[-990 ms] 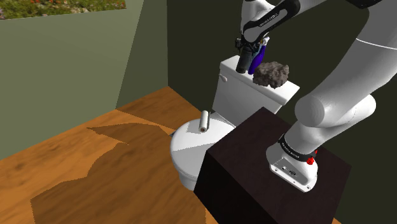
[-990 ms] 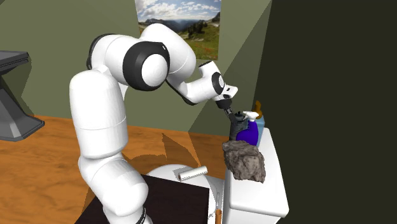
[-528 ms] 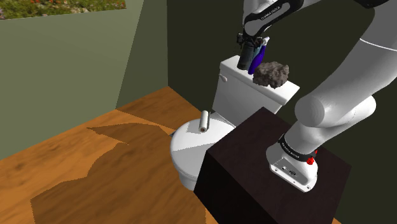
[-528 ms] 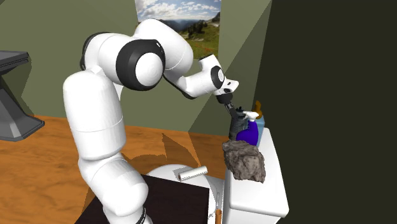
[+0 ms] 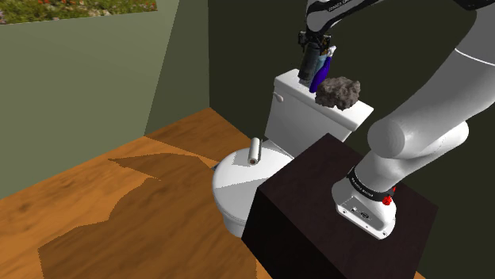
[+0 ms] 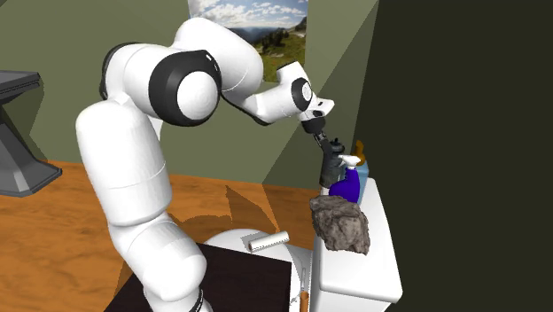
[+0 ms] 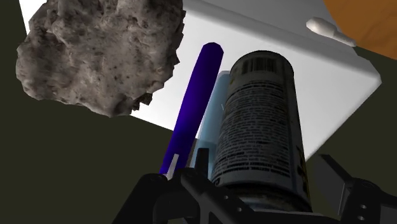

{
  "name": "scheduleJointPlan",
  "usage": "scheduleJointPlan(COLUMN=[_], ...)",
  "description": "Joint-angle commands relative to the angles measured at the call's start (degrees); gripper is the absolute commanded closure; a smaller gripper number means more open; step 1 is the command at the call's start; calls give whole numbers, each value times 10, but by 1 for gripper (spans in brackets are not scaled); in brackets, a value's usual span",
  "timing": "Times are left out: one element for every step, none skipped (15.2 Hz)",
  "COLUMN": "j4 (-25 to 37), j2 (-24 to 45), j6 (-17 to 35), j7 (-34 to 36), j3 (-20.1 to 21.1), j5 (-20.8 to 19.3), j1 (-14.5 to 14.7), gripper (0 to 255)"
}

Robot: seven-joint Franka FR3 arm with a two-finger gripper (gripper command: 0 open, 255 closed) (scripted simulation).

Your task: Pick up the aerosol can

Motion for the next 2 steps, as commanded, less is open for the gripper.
scheduleJointPlan(j4=[5,5], j2=[-3,-3], j6=[-7,-7], j7=[-4,-4], j3=[1,1], j5=[4,4], j1=[1,1], gripper=[255,255])
